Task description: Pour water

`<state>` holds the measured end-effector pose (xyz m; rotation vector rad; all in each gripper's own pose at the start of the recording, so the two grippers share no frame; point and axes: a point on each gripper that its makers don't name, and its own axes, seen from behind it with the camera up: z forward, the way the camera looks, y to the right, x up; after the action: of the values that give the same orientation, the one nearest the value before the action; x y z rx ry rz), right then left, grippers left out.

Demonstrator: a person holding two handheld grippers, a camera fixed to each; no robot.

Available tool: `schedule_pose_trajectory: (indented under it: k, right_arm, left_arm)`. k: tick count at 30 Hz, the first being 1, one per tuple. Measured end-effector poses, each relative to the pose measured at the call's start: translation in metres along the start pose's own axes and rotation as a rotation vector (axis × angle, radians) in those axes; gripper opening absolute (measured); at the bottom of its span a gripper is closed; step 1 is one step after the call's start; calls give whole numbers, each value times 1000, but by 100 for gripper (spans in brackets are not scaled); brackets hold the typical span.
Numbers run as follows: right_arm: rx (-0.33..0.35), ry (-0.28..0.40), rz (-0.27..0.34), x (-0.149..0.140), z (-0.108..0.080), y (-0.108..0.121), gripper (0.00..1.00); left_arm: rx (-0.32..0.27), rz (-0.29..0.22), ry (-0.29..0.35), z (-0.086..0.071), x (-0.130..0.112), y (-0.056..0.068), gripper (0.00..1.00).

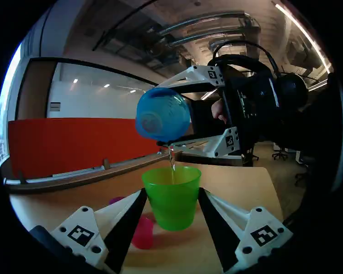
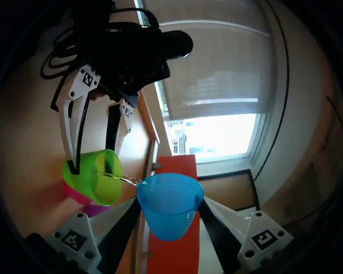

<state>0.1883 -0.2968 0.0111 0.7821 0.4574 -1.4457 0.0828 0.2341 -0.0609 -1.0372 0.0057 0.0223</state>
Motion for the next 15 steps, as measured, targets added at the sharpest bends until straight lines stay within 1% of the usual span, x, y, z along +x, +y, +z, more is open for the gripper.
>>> schedule_pose_trajectory:
  k: [8,15]
  right_arm:
    - [3,-1,-35,3,-2,-2,88]
    - [2,2,-53,8,-5,-3,89]
  left_arm:
    - [1,-1,3,-1,1,-1,81]
    - [2,-1,4,-1,1,-1,81]
